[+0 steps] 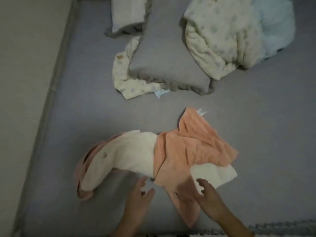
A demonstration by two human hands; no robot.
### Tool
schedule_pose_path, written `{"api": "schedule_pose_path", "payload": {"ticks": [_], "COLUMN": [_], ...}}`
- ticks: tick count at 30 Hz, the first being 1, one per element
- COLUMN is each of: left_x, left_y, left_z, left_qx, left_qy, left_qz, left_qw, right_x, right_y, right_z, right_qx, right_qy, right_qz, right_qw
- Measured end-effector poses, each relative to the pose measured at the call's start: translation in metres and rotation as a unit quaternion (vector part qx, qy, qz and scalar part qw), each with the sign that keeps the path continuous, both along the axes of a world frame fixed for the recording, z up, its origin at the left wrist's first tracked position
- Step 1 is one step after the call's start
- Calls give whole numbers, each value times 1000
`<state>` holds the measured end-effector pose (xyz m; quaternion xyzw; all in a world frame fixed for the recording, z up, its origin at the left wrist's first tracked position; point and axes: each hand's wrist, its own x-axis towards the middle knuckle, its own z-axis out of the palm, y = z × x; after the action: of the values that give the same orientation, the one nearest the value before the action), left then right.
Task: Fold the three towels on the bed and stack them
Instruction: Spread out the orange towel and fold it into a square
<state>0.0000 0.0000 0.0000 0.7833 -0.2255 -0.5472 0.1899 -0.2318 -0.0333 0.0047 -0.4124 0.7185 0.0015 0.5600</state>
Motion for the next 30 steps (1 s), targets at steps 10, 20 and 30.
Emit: {"api": "schedule_pose_path", "payload": {"ticks": [10, 20, 30], "left_x": [12, 175, -4], "left_y": [-120, -237, -150], "left_z": [-147, -95, -126], "left_qx": [-37, -139, -123], "left_qy": [-6, -263, 2], "left_qz": [302, 157, -60], "left_qw": [953, 942, 991], "right_x": [84, 70, 56], "right_y": [-72, -125, -17], "right_z": [-112, -53, -108], "right_qx": [-108, -378, 89], "right_qy": [17, -51, -43], "right_qz": [-204, -33, 41], "right_qw": [973, 924, 994]}}
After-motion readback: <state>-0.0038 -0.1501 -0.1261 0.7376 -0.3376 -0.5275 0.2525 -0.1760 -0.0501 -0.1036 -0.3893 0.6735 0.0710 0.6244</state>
